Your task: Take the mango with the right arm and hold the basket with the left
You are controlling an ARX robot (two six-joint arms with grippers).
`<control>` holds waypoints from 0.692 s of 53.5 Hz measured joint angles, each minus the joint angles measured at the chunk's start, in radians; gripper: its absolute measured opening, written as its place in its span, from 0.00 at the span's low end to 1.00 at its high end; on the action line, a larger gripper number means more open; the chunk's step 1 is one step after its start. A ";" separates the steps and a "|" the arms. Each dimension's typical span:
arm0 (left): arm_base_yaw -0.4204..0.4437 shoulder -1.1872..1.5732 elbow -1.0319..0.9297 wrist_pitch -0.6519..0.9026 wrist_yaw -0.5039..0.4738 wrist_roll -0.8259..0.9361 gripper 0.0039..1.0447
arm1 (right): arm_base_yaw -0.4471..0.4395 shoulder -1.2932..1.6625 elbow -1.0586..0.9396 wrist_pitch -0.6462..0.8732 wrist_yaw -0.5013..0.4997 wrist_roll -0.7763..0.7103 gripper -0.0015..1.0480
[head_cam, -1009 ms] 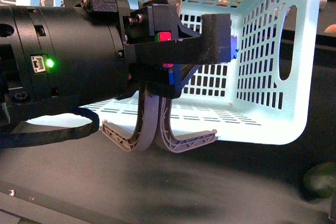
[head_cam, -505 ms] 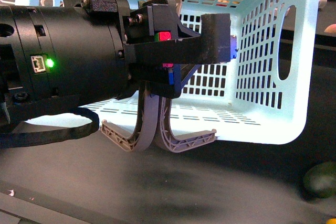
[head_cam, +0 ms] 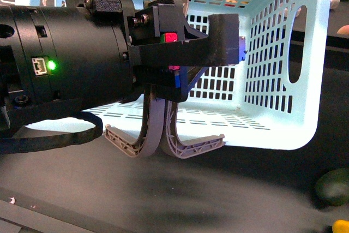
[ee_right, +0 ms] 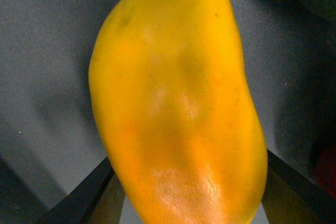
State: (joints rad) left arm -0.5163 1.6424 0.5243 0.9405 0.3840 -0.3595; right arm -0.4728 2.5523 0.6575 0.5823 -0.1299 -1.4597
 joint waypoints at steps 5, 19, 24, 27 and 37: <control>0.000 0.000 0.000 0.000 0.000 0.000 0.07 | 0.000 -0.006 -0.008 0.009 -0.016 0.024 0.57; 0.000 0.000 0.000 0.000 0.000 0.000 0.07 | 0.006 -0.103 -0.072 0.066 -0.077 0.116 0.57; 0.000 0.000 0.000 0.000 0.001 0.000 0.07 | 0.009 -0.165 -0.108 0.106 -0.104 0.169 0.57; 0.000 0.000 0.000 0.000 0.001 0.000 0.07 | 0.011 -0.211 -0.135 0.126 -0.133 0.208 0.57; 0.000 0.000 0.000 0.000 0.000 0.000 0.07 | 0.027 -0.436 -0.290 0.311 -0.283 0.453 0.57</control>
State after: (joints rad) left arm -0.5163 1.6424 0.5243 0.9405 0.3843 -0.3592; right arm -0.4461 2.1166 0.3672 0.8928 -0.4129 -1.0065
